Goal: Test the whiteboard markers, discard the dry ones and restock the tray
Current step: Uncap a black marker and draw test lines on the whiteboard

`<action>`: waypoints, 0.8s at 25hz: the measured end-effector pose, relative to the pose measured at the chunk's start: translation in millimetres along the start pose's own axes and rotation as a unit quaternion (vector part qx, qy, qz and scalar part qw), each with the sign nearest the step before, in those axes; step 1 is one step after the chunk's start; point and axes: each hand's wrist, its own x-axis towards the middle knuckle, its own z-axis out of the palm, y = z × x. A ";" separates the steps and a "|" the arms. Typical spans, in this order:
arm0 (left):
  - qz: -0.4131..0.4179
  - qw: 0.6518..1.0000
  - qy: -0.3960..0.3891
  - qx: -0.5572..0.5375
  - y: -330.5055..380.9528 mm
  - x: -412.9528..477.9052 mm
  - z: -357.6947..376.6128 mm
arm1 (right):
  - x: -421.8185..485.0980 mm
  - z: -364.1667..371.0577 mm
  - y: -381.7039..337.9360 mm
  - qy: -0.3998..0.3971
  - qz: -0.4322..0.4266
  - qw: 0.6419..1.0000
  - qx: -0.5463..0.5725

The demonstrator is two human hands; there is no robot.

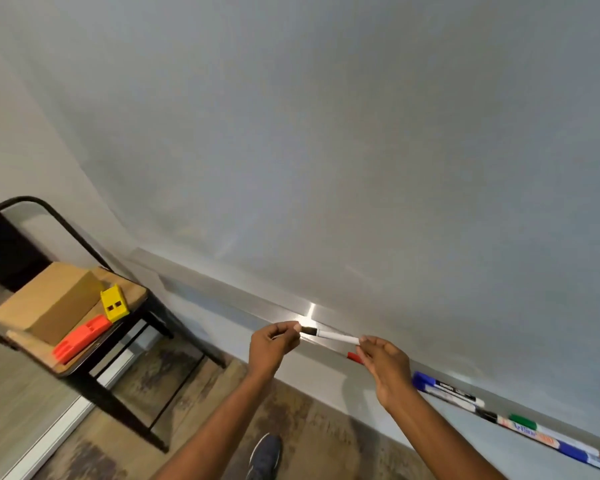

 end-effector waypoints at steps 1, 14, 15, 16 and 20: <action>-0.003 1.000 0.015 0.006 -1.6 10.4 -13.0 | 5.9 13.5 8.4 -0.006 0.010 1.000 -0.011; 0.013 0.980 0.028 0.195 23.9 201.8 -186.9 | 73.7 248.5 89.3 -0.059 0.023 0.968 -0.243; 0.025 0.972 0.018 0.232 28.0 213.9 -196.2 | 74.0 263.3 91.6 -0.068 0.014 0.957 -0.282; 0.039 0.962 0.004 0.272 31.4 227.7 -206.1 | 75.2 278.3 94.2 -0.075 0.003 0.945 -0.319; 0.053 0.904 -0.077 0.417 32.3 265.6 -230.1 | 80.8 311.7 99.8 -0.107 -0.023 0.903 -0.416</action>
